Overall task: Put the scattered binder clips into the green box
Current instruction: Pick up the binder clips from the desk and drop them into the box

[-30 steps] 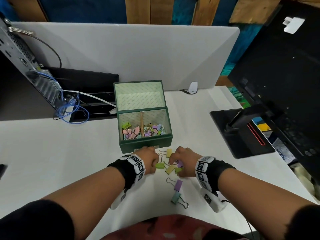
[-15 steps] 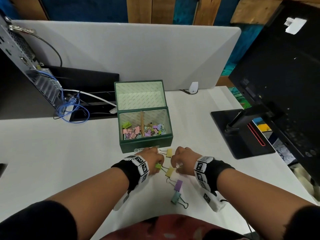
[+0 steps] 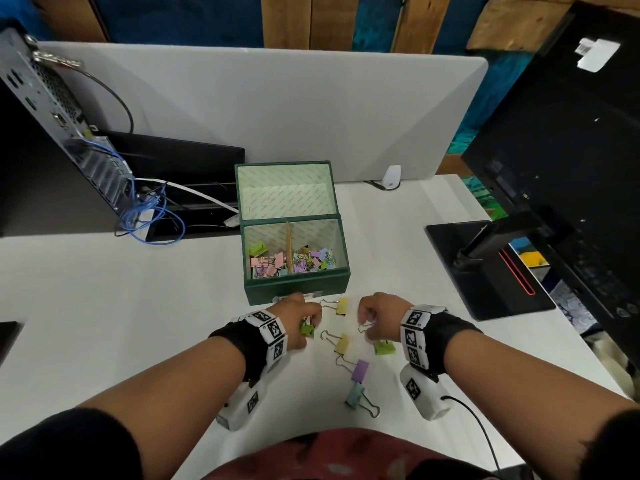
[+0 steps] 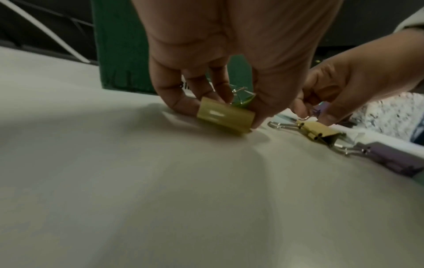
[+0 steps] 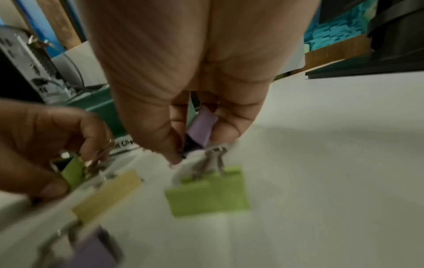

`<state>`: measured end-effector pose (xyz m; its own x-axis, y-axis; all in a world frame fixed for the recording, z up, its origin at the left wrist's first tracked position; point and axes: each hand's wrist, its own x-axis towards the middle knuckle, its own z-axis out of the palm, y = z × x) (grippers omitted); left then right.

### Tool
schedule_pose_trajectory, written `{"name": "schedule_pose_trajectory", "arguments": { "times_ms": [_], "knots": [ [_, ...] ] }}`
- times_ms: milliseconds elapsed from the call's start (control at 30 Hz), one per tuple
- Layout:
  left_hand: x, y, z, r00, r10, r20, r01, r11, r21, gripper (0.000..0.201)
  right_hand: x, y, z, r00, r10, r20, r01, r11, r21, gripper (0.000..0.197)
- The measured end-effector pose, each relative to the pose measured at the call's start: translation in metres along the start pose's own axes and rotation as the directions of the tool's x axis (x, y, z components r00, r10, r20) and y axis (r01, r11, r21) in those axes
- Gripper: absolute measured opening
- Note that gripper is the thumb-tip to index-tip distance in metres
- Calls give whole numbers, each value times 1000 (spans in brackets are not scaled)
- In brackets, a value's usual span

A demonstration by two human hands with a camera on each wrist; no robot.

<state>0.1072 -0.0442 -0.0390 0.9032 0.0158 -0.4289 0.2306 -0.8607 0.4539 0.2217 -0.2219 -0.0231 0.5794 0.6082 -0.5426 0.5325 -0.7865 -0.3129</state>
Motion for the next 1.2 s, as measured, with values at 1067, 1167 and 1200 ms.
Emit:
{"name": "schedule_pose_trajectory", "arguments": {
  "times_ms": [1067, 1167, 1200],
  "knots": [
    [-20, -26, -101, 736, -320, -596, -43, 857, -514, 16, 2, -41, -67, 949, -97, -301, 221, 884, 411, 17],
    [-15, -25, -95, 768, -319, -555, 70, 903, -423, 11, -6, -16, -54, 967, -66, -247, 167, 894, 415, 19],
    [-13, -25, -93, 784, -314, -536, 83, 908, -411, 11, -8, -7, -49, 971, -64, -231, 149, 917, 371, 18]
  ]
}}
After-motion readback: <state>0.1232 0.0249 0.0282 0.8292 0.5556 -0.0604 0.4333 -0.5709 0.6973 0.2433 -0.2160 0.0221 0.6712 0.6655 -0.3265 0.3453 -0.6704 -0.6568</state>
